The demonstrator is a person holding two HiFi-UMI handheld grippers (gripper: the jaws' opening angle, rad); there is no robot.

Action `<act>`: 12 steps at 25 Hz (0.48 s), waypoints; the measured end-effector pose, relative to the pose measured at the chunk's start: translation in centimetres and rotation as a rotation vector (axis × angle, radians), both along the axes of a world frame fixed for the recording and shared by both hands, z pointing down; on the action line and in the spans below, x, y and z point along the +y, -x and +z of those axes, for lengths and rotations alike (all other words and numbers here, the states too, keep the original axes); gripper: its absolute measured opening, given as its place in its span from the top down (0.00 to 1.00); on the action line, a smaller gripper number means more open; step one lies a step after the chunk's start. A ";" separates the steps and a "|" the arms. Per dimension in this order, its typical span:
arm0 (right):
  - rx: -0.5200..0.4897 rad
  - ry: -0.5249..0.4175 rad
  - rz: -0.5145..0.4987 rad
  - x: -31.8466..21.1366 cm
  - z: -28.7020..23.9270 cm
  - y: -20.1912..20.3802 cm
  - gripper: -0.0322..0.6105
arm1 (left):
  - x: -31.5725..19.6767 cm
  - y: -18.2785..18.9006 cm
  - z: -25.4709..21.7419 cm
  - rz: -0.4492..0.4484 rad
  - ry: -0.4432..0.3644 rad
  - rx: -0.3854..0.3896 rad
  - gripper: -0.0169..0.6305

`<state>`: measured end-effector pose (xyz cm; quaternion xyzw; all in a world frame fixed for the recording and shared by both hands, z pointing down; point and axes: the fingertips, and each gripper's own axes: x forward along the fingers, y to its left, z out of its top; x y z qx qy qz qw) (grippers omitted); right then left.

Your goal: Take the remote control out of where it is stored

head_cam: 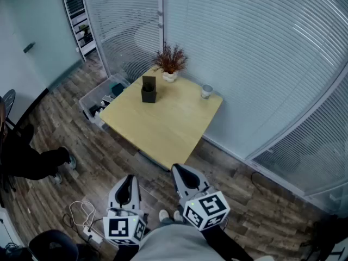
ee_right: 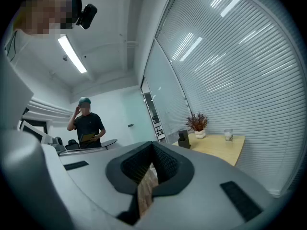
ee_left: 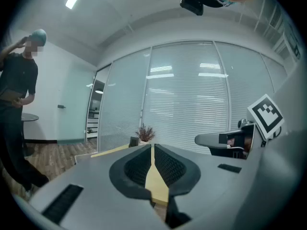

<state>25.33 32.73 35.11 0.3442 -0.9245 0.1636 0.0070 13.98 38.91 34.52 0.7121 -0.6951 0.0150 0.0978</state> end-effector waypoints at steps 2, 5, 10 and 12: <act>0.004 -0.002 -0.004 -0.3 0.0 -0.1 0.95 | -0.3 -0.1 0.0 0.000 -0.004 0.003 0.93; 0.000 0.008 0.001 -0.4 0.4 0.1 0.95 | -0.6 0.0 0.2 0.014 0.001 -0.004 0.93; 0.006 0.012 0.007 -0.2 0.8 0.1 0.95 | -0.3 0.0 0.1 0.019 -0.004 0.006 0.93; 0.002 0.011 0.008 -0.3 0.7 0.2 0.95 | -0.3 0.1 0.1 0.017 -0.004 0.008 0.93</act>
